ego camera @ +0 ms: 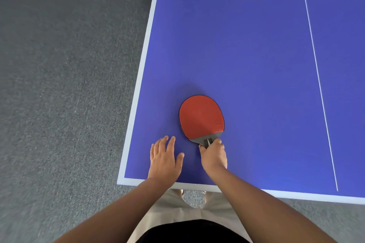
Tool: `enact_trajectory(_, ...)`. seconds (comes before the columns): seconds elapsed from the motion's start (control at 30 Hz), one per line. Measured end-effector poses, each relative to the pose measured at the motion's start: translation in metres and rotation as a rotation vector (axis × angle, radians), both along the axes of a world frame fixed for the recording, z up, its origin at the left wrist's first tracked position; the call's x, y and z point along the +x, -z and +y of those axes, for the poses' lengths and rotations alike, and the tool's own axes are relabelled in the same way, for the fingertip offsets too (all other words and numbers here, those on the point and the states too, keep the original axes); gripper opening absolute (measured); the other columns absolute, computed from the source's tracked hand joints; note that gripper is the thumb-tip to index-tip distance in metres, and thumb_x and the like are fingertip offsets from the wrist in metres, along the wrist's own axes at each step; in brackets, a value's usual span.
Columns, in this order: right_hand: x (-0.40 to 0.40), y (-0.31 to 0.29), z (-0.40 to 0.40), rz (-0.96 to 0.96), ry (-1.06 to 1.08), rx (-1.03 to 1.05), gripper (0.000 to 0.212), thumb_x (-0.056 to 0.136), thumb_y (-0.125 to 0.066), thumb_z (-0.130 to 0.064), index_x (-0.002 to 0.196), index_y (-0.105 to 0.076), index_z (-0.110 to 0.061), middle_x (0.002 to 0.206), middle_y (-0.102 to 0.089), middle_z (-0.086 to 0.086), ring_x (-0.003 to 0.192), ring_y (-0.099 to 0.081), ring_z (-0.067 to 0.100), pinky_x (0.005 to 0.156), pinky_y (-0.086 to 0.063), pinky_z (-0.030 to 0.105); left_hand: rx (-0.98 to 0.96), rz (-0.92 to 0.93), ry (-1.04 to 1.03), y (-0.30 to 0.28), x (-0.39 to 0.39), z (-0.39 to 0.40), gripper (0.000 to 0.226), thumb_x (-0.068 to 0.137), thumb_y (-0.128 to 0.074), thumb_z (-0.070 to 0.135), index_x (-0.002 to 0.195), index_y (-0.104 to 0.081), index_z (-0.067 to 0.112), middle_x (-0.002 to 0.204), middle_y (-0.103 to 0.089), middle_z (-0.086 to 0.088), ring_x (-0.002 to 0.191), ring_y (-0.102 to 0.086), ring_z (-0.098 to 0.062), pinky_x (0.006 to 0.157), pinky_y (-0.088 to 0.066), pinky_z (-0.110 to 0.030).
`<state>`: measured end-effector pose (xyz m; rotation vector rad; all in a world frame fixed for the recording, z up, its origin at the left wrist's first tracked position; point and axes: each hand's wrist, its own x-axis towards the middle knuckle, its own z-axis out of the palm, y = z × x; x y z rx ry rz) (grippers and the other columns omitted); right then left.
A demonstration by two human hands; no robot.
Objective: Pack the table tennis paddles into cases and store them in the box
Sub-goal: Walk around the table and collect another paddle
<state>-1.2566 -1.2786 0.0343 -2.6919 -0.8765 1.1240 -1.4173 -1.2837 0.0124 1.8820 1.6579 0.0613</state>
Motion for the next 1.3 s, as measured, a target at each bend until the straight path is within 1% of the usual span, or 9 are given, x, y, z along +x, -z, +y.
enact_trajectory(0.13, 0.004, -0.01, -0.013, 0.037, -0.001, 0.002, 0.032, 0.094, -0.057, -0.039, 0.101, -0.039, -0.013, 0.103, -0.063, 0.008, 0.094, -0.063, 0.034, 0.073, -0.052, 0.041, -0.015, 0.007, 0.045, 0.0, 0.004, -0.004, 0.062, 0.099, -0.046, 0.043, 0.152, -0.029, 0.016, 0.156, -0.03, -0.009, 0.146, -0.021, -0.027, 0.122, -0.011, -0.045)
enact_trajectory(0.37, 0.027, -0.019, -0.077, 0.12, 0.081, 0.01, 0.032, 0.093, -0.059, -0.039, 0.101, -0.042, -0.013, 0.095, -0.059, 0.002, 0.089, -0.061, 0.029, 0.069, -0.047, 0.036, -0.014, 0.008, 0.191, -0.002, 0.032, -0.021, 0.064, 0.096, -0.049, 0.043, 0.151, -0.034, 0.013, 0.154, -0.034, -0.011, 0.144, -0.027, -0.03, 0.121, -0.009, -0.043)
enact_trajectory(0.5, 0.052, -0.022, -0.128, 0.151, 0.152, 0.003, 0.031, 0.094, -0.058, -0.037, 0.1, -0.04, -0.013, 0.097, -0.059, 0.005, 0.085, -0.058, 0.027, 0.067, -0.045, 0.034, -0.035, 0.026, 0.324, 0.0, 0.054, -0.039, 0.064, 0.099, -0.048, 0.043, 0.153, -0.028, 0.016, 0.158, -0.027, -0.006, 0.148, -0.018, -0.025, 0.122, -0.001, -0.04)
enact_trajectory(0.57, 0.069, -0.023, -0.161, 0.15, 0.193, 0.013, 0.031, 0.094, -0.058, -0.036, 0.101, -0.038, -0.013, 0.102, -0.059, 0.009, 0.093, -0.059, 0.031, 0.069, -0.041, 0.032, -0.038, 0.019, 0.389, -0.003, 0.073, -0.053, 0.064, 0.099, -0.047, 0.042, 0.153, -0.028, 0.016, 0.159, -0.027, -0.006, 0.149, -0.017, -0.024, 0.122, -0.001, -0.04)
enact_trajectory(0.77, 0.124, -0.022, -0.269, 0.152, 0.438, 0.081, 0.029, 0.091, -0.06, -0.033, 0.101, -0.041, -0.014, 0.106, -0.062, 0.01, 0.1, -0.06, 0.032, 0.076, -0.046, 0.037, -0.032, 0.083, 0.631, -0.005, 0.145, -0.111, 0.073, 0.09, -0.028, 0.055, 0.15, -0.037, 0.014, 0.155, -0.036, -0.01, 0.146, -0.026, -0.027, 0.121, -0.012, -0.046)
enact_trajectory(0.9, 0.17, -0.02, -0.346, 0.159, 0.6, 0.111, 0.03, 0.091, -0.059, -0.035, 0.106, -0.045, -0.013, 0.106, -0.062, 0.007, 0.103, -0.059, 0.029, 0.082, -0.047, 0.039, 0.016, 0.13, 0.803, -0.004, 0.209, -0.166, 0.062, 0.096, -0.047, 0.046, 0.149, -0.036, 0.014, 0.154, -0.036, -0.009, 0.145, -0.027, -0.028, 0.121, -0.015, -0.049)
enact_trajectory(0.97, 0.194, -0.017, -0.382, 0.174, 0.651, 0.119, 0.027, 0.091, -0.058, -0.035, 0.104, -0.043, -0.016, 0.103, -0.061, 0.006, 0.104, -0.059, 0.029, 0.085, -0.048, 0.041, 0.022, 0.172, 0.891, -0.003, 0.244, -0.197, 0.063, 0.097, -0.045, 0.047, 0.15, -0.033, 0.014, 0.156, -0.032, -0.01, 0.147, -0.022, -0.028, 0.122, -0.011, -0.049)
enact_trajectory(1.1, 0.242, -0.013, -0.449, 0.16, 0.728, 0.124, 0.025, 0.092, -0.057, -0.035, 0.103, -0.043, -0.017, 0.102, -0.059, 0.002, 0.1, -0.06, 0.026, 0.078, -0.047, 0.037, 0.052, 0.228, 1.069, -0.002, 0.314, -0.262, 0.067, 0.096, -0.036, 0.052, 0.15, -0.034, 0.012, 0.155, -0.035, -0.012, 0.146, -0.024, -0.029, 0.122, -0.012, -0.049)
enact_trajectory(1.3, 0.298, -0.009, -0.535, 0.131, 0.902, 0.097, 0.026, 0.092, -0.058, -0.036, 0.102, -0.046, -0.015, 0.104, -0.063, 0.005, 0.097, -0.061, 0.028, 0.07, -0.043, 0.034, -0.024, 0.275, 1.266, -0.008, 0.414, -0.328, 0.062, 0.102, -0.036, 0.045, 0.155, -0.023, 0.015, 0.163, -0.02, -0.004, 0.152, -0.008, -0.018, 0.123, 0.0, -0.042)
